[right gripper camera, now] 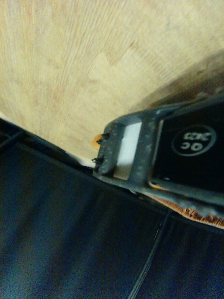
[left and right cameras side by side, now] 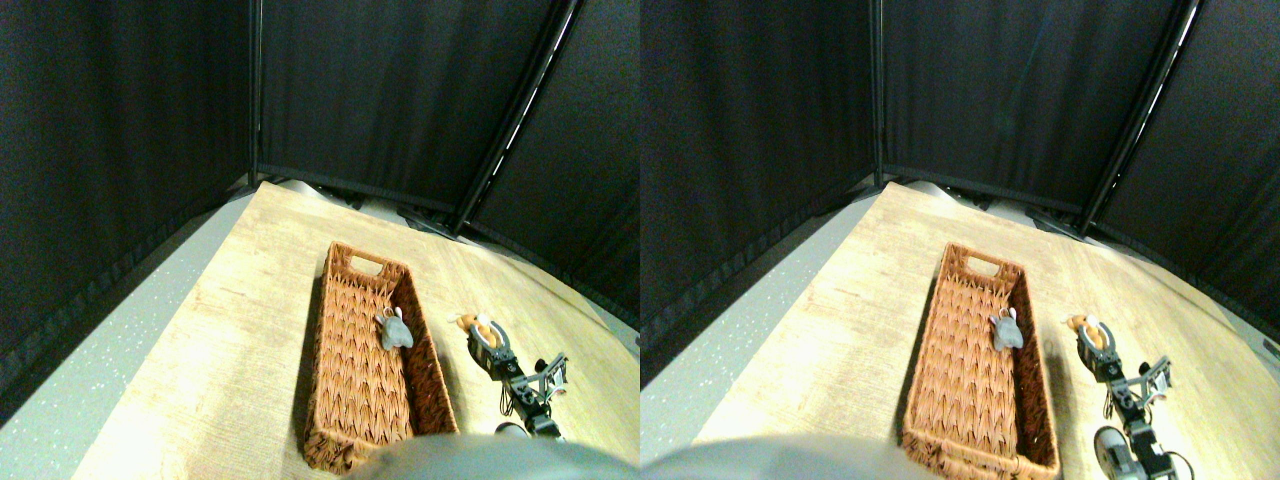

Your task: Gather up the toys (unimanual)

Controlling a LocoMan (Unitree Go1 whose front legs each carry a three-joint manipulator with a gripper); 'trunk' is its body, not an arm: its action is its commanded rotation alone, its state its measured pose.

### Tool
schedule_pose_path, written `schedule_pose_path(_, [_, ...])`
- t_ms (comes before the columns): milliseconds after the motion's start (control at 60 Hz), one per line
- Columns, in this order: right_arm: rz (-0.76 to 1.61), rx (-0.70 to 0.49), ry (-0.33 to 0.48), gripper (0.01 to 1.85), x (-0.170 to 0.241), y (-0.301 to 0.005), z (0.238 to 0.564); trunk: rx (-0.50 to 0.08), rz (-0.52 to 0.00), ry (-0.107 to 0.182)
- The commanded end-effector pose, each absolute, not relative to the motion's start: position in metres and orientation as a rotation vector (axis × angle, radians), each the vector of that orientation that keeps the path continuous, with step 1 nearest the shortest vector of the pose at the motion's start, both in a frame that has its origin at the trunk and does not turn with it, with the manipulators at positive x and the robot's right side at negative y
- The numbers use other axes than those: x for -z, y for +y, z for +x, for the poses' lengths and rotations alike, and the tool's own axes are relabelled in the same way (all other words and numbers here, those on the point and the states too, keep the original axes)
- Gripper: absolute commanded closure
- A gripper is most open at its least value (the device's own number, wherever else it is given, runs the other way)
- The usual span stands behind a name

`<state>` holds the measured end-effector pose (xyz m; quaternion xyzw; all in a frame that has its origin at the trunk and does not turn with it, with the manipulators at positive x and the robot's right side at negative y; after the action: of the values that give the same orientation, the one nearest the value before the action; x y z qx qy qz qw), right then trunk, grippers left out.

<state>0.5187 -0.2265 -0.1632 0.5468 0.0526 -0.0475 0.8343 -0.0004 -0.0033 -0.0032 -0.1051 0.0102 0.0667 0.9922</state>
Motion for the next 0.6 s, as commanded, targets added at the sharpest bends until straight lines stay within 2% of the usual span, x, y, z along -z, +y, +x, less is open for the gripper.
schedule_pose_path(17, [1.151, 0.059, 0.08, 1.8, 0.149, -0.216, 0.525, -0.148, -0.245, 0.01])
schedule_pose_path(167, [1.1, -0.022, 0.108, 1.8, 0.136, -0.196, 0.536, -0.167, -0.273, 0.006])
schedule_pose_path(350, [1.123, -0.066, 0.165, 1.8, 0.125, -0.166, 0.542, -0.194, -0.305, -0.001])
schedule_pose_path(433, [1.053, -0.086, 0.156, 1.8, 0.12, -0.153, 0.544, -0.206, -0.316, -0.003])
schedule_pose_path(533, [1.065, -0.153, 0.181, 1.8, 0.117, -0.137, 0.547, -0.221, -0.328, -0.008])
schedule_pose_path(600, [1.072, -0.144, 0.185, 1.8, 0.114, -0.127, 0.546, -0.227, -0.335, -0.008])
